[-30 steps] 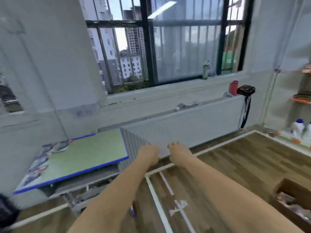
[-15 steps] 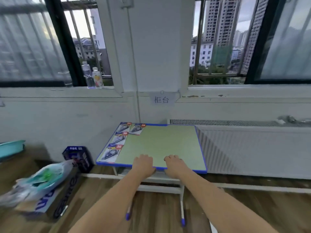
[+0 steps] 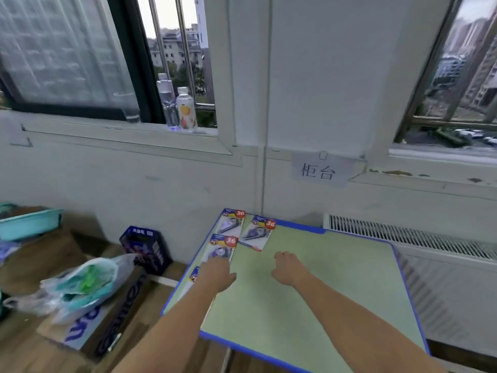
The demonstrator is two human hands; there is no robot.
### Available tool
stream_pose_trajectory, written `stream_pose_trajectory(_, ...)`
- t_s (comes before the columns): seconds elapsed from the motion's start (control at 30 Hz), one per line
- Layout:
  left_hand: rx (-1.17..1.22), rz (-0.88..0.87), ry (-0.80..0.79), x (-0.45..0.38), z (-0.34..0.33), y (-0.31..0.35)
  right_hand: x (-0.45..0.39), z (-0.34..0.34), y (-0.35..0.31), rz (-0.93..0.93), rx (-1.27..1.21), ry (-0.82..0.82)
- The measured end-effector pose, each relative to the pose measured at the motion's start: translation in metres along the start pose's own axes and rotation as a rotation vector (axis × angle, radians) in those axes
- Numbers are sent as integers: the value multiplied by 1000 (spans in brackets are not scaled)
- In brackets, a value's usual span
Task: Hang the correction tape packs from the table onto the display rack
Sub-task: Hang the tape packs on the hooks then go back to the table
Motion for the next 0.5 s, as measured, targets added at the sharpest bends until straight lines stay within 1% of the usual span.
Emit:
stream_pose_trajectory(0.17,72,-24,-34,-94,7,-30,-81,-1,-7,-108,-79,-22)
stream_pose_trajectory(0.27,105,-42,-92,-151,12,-39,-123,3,-8,-193,-176,36)
stream_pose_trajectory(0.37,194,-73,-120,-205,13,-43,-159,1,-8,-338,-322,91)
stream_pose_trajectory(0.43,252,-65,-107,-234,14,-48,-178,-4,-8,-435,-406,122)
stream_pose_trajectory(0.5,259,-32,-87,-258,11,-52,-193,-15,-7,-539,-512,134)
Point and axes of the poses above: each hand's wrist, its own x-axis away from the middle knuckle, its own z-axis out of the back of the hand, y = z × x, the point moved 9 cm from there along -x, towards the middle knuckle, and after that the axes turned 2 degrees about -y, right-handed, at the moved point
